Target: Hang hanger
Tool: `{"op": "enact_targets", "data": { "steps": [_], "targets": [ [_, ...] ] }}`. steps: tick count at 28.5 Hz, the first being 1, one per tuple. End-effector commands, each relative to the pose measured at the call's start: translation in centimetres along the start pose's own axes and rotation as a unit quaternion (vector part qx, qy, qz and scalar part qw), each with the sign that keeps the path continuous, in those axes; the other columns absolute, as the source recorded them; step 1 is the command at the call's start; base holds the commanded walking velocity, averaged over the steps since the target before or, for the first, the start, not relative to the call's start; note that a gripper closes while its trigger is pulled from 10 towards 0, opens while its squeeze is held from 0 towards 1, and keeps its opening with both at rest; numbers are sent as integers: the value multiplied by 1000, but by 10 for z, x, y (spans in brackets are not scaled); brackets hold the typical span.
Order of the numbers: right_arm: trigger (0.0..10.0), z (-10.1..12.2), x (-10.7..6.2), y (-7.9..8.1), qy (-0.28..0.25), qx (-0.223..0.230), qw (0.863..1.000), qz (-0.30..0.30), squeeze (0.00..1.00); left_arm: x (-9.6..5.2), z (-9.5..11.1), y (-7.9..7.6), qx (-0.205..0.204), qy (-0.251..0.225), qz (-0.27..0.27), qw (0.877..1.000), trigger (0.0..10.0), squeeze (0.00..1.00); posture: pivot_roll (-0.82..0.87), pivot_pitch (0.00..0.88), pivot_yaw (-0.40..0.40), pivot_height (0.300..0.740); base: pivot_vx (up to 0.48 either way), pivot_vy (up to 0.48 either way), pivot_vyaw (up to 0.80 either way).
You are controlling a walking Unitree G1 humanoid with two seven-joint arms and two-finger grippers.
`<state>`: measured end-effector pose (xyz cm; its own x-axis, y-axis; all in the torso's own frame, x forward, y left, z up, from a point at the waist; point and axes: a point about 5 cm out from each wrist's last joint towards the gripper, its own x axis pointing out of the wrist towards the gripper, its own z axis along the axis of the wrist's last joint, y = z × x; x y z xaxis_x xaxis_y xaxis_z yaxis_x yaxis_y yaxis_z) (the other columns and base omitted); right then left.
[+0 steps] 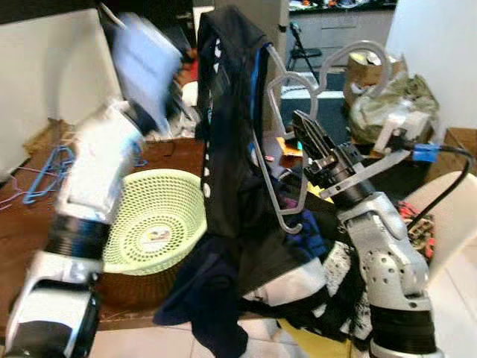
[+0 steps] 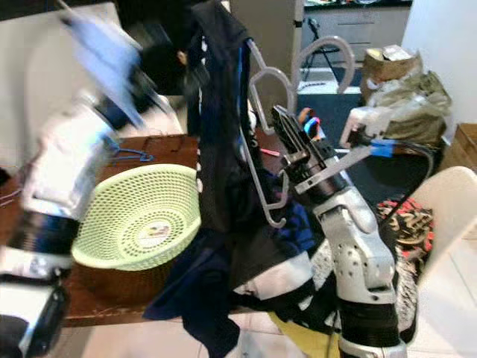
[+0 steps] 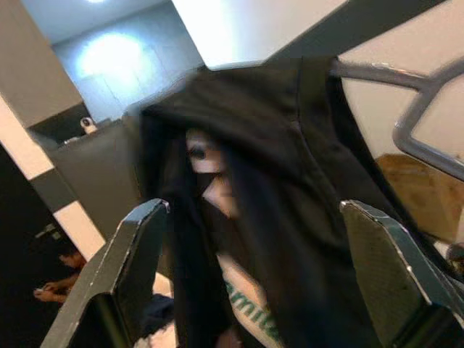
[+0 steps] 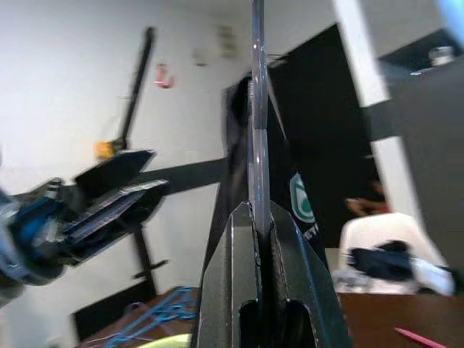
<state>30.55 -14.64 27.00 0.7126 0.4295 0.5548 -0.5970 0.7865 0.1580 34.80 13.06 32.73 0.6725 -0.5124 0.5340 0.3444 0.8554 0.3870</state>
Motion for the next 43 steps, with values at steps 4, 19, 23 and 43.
{"op": "enact_targets", "data": {
  "steps": [4,19,23,43],
  "targets": [
    [10000,8,15,13,-34,-4,999,7,0,-9,-34,-27,-52,40,120,991,10000,0,25,0,31,740,0,0,0],
    [10000,10,17,23,-52,3,998,25,0,3,-4,-33,-7,0,95,995,10000,0,7,0,30,740,0,0,0],
    [10000,8,18,26,-51,9,998,28,0,13,9,-43,8,-25,90,996,10000,0,5,0,30,740,0,0,0],
    [10000,9,18,41,-56,35,996,67,0,25,-1,-34,-27,-6,108,994,10000,0,-20,0,47,740,0,0,0]
  ]
}}
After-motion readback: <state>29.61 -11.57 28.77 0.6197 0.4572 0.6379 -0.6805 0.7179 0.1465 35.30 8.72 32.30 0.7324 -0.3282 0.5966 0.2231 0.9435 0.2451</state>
